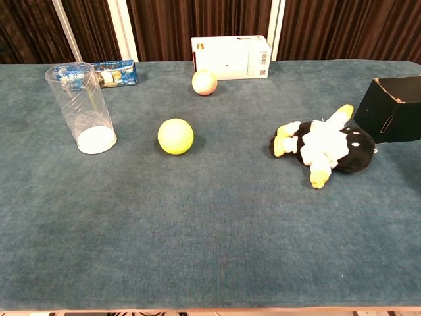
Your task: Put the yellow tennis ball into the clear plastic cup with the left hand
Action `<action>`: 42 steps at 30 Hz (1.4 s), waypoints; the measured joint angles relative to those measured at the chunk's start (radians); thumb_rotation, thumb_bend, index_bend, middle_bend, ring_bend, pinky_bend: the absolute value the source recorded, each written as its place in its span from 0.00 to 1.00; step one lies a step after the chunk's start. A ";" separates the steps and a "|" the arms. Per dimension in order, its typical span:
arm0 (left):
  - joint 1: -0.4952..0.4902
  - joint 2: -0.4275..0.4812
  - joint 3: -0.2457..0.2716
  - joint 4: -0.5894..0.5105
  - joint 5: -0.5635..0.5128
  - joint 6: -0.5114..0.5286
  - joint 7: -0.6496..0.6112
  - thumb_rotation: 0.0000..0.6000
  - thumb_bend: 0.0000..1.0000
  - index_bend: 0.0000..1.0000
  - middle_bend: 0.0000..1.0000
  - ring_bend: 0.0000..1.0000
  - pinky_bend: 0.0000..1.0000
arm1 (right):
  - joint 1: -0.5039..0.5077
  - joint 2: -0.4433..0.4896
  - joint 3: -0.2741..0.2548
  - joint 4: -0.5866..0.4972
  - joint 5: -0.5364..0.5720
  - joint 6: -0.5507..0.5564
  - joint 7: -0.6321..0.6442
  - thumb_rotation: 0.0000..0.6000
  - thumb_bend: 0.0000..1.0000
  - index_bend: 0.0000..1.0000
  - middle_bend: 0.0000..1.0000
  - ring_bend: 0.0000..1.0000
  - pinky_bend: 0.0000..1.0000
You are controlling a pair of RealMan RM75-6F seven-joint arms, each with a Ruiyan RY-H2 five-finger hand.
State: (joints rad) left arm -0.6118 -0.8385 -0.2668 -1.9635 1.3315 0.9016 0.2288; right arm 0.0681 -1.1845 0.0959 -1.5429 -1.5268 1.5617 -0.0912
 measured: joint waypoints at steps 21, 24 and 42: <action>-0.388 -0.371 0.117 0.155 -0.567 -0.106 0.502 1.00 0.00 0.10 0.01 0.00 0.00 | -0.001 0.000 0.005 0.003 0.017 -0.004 -0.008 1.00 0.35 0.13 0.04 0.10 0.01; -0.418 -0.449 0.132 0.238 -0.625 -0.102 0.509 1.00 0.00 0.10 0.02 0.00 0.00 | -0.001 0.000 0.006 0.004 0.021 -0.007 -0.010 1.00 0.35 0.13 0.04 0.10 0.01; -0.464 -0.738 0.154 0.601 -0.555 -0.161 0.348 1.00 0.00 0.15 0.08 0.02 0.12 | -0.003 0.005 0.012 0.007 0.040 -0.013 -0.008 1.00 0.35 0.13 0.04 0.10 0.01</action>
State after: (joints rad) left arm -1.0754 -1.5764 -0.1131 -1.3630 0.7765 0.7406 0.5771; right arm 0.0653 -1.1792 0.1076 -1.5360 -1.4867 1.5486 -0.0988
